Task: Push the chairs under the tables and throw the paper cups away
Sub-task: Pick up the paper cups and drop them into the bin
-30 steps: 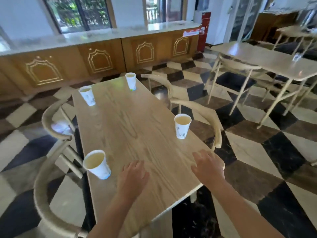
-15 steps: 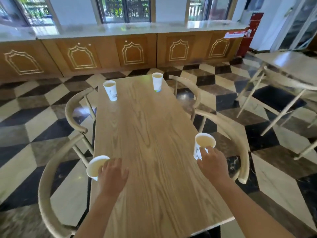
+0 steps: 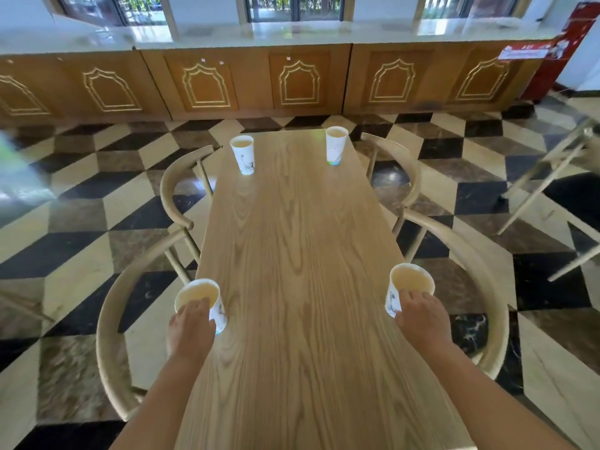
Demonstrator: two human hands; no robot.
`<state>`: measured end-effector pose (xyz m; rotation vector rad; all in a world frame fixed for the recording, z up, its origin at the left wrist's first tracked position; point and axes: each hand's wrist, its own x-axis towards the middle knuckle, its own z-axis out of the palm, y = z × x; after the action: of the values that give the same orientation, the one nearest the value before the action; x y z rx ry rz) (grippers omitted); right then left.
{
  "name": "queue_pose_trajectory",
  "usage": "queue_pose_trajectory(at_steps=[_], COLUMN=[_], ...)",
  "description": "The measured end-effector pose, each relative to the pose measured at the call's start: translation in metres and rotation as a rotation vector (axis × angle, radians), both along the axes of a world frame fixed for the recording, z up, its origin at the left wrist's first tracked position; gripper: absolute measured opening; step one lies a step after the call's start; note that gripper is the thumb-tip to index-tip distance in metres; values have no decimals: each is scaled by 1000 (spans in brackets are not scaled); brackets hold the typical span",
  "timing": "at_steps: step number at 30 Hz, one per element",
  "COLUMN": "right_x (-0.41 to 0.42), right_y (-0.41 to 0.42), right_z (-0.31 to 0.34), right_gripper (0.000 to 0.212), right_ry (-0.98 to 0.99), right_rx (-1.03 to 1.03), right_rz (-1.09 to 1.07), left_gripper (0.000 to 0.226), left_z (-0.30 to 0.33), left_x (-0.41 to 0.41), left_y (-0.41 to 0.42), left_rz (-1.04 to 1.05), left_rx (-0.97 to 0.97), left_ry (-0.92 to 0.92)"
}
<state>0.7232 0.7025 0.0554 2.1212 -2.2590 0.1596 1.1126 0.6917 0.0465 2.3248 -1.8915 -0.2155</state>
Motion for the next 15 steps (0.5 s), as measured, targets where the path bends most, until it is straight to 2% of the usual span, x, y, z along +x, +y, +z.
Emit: queue_pose_trajectory(at_steps=[2,6,11,15], right_x=[1,-1,2,10], right_y=[2,2,6,12], right_z=[4,5,9,20], right_gripper=[30,35,44,44], right_ry=[-13,-47,-76,-101], right_rx=[-27,-28,-30,-99], right_rz=[21,51,83,103], left_gripper=[33,18,27,28], left_z=[0,5,2,6], left_x=[-3,-14,-34,-70], left_y=[0,4,7,10], left_rz=[-6,69,-123,-262], left_rx=[-12,-72,-22,-78], left_ry=[-9,99,47,74])
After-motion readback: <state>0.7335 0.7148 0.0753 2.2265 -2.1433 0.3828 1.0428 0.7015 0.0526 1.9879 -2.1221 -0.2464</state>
